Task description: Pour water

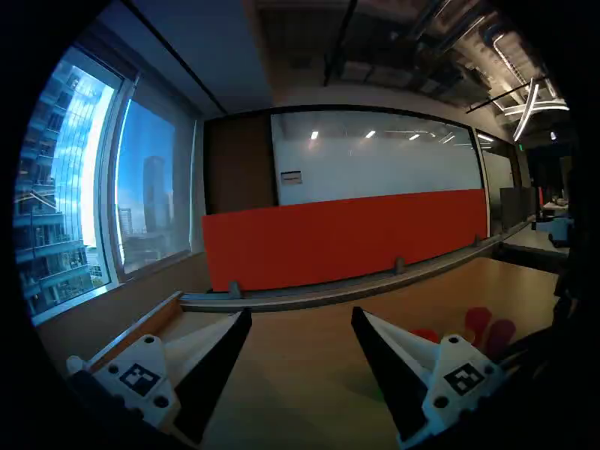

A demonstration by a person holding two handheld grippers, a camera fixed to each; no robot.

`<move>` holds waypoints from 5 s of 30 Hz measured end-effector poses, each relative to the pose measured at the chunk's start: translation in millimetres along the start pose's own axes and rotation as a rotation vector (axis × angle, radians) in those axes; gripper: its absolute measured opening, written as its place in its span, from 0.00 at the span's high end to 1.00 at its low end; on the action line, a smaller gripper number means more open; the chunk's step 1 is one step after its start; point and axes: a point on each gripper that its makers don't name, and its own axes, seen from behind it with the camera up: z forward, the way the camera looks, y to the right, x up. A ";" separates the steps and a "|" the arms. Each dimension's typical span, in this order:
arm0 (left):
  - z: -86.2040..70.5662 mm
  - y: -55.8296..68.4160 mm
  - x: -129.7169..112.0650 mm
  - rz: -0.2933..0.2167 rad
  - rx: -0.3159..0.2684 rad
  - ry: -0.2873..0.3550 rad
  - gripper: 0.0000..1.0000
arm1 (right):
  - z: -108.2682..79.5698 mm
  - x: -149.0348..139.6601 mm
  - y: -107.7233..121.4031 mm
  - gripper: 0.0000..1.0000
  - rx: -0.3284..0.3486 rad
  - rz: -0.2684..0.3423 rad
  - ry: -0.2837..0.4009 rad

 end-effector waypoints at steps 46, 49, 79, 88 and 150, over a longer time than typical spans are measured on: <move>14.8 85.9 61.0 0.004 -0.486 -0.067 0.01 | -19.5 51.1 -111.6 0.01 0.522 -0.040 -0.109; 14.8 88.8 54.3 0.015 -0.505 -0.087 0.01 | -22.3 47.0 -119.0 0.01 0.557 -0.053 -0.136; 18.6 107.7 -17.8 0.077 -0.618 -0.256 0.01 | -49.9 -8.3 -164.5 0.01 0.798 -0.188 -0.330; 13.9 114.2 -39.4 0.089 -0.647 -0.296 0.01 | -59.0 -31.6 -173.3 0.00 0.846 -0.225 -0.384; 56.2 155.6 -194.2 0.180 -0.717 -0.565 0.00 | -77.3 -180.1 -202.0 0.01 0.930 -0.344 -0.606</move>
